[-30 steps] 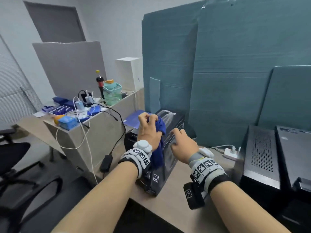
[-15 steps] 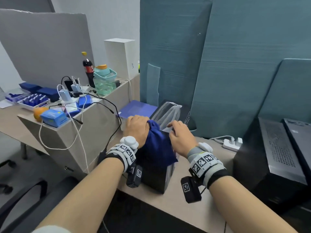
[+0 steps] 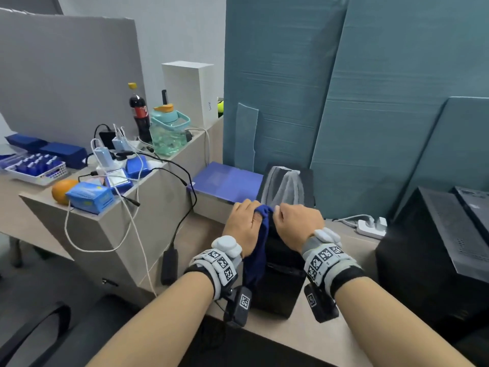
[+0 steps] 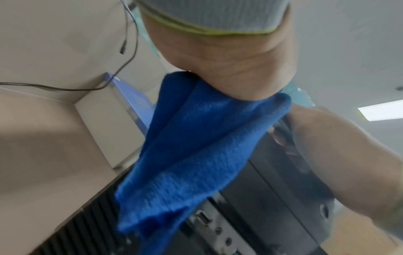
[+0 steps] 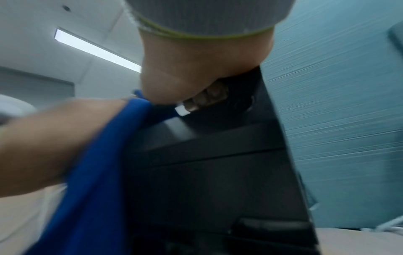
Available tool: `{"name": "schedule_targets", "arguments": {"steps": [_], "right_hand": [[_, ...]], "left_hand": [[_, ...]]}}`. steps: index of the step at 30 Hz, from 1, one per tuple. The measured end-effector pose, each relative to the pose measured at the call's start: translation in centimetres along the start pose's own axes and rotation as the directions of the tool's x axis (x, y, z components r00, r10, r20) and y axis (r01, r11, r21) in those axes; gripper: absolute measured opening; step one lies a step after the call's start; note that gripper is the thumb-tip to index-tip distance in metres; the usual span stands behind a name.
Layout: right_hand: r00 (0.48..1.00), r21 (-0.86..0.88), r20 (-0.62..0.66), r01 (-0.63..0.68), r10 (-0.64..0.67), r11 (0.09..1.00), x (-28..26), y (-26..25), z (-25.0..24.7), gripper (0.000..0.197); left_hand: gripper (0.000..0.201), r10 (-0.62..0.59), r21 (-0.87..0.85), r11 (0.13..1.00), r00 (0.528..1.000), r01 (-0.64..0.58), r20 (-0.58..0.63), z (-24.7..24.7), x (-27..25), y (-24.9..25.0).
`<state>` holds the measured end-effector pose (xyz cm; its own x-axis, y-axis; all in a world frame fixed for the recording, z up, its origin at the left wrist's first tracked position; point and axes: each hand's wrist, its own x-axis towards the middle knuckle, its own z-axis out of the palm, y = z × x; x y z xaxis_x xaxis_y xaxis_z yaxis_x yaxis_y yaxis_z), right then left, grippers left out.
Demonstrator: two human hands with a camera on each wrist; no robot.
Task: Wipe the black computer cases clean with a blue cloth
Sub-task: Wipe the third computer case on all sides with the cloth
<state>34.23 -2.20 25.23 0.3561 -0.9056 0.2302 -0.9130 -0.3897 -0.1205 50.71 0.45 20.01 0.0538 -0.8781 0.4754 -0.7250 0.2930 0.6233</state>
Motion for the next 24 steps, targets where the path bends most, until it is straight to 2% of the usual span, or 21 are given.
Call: {"name": "schedule_targets", "arguments": {"steps": [4, 6, 8, 10, 12, 14, 15, 16, 17, 18, 19, 20, 21, 22, 24], "right_hand": [[1.0, -0.147, 0.029, 0.012, -0.008, 0.989, -1.7, 4.9, -1.9, 0.04], [1.0, -0.168, 0.029, 0.006, -0.001, 0.986, -2.4, 7.3, -2.5, 0.039], [0.998, -0.167, -0.009, -0.062, 0.061, 0.984, -3.4, 9.9, -3.0, 0.041], [0.997, -0.157, -0.027, -0.08, 0.077, 0.984, -4.2, 11.7, -2.9, 0.043], [0.994, -0.186, -0.028, -0.108, 0.105, 0.977, -4.9, 13.8, -3.0, 0.041], [0.973, -0.204, -0.064, -0.231, 0.222, 0.951, -5.8, 15.5, -3.6, 0.039], [0.944, -0.183, -0.095, -0.328, 0.316, 0.927, -6.1, 16.0, -3.8, 0.034], [0.901, -0.16, -0.132, -0.43, 0.412, 0.889, -6.5, 16.4, -4.3, 0.03], [0.854, -0.142, -0.141, -0.518, 0.501, 0.843, -6.6, 15.9, -4.4, 0.033], [0.792, -0.121, -0.124, -0.61, 0.598, 0.783, -6.7, 15.7, -4.6, 0.042], [0.726, -0.083, -0.077, -0.688, 0.683, 0.721, -6.8, 15.3, -4.7, 0.051], [0.677, -0.031, -0.006, -0.736, 0.736, 0.677, -6.7, 14.8, -4.6, 0.06], [0.651, 0.02, 0.061, -0.759, 0.757, 0.651, -6.6, 14.2, -4.1, 0.064], [0.634, 0.054, 0.102, -0.773, 0.767, 0.632, -6.5, 14.0, -3.7, 0.065], [0.61, 0.081, 0.115, -0.792, 0.784, 0.605, -6.4, 13.9, -3.4, 0.061]], "left_hand": [[0.021, 0.136, -0.054, 0.99, 0.986, -0.131, 0.098, 2.6, -0.8, 2.6], [0.017, 0.185, -0.07, 0.982, 0.971, -0.176, 0.151, 4.2, -0.3, 3.9], [0.015, 0.239, -0.133, 0.968, 0.944, -0.213, 0.229, 5.8, 0.4, 6.1], [0.012, 0.242, -0.15, 0.967, 0.928, -0.206, 0.283, 6.8, 1.1, 7.7], [0.011, 0.24, -0.179, 0.963, 0.943, -0.201, 0.23, 7.7, 2.4, 9.0], [0.013, 0.22, -0.244, 0.95, 0.972, -0.196, 0.077, 8.8, 4.4, 10.0], [0.02, 0.206, -0.277, 0.941, 0.979, -0.196, 0.007, 9.2, 5.2, 10.4], [0.03, 0.195, -0.297, 0.936, 0.981, -0.189, -0.009, 10.3, 5.8, 11.0], [0.042, 0.212, -0.274, 0.942, 0.976, -0.192, 0.047, 11.3, 6.0, 10.8], [0.051, 0.287, -0.177, 0.951, 0.937, -0.254, 0.198, 12.5, 6.0, 11.0], [0.056, 0.366, -0.016, 0.92, 0.845, -0.391, 0.389, 13.8, 5.8, 11.0], [0.056, 0.415, 0.109, 0.828, 0.731, -0.551, 0.542, 14.7, 5.5, 10.8], [0.054, 0.428, 0.161, 0.739, 0.64, -0.655, 0.638, 15.2, 5.4, 10.3], [0.054, 0.442, 0.152, 0.698, 0.588, -0.7, 0.678, 15.1, 5.6, 10.2], [0.054, 0.457, 0.089, 0.7, 0.54, -0.709, 0.707, 14.5, 6.4, 10.0]]}}
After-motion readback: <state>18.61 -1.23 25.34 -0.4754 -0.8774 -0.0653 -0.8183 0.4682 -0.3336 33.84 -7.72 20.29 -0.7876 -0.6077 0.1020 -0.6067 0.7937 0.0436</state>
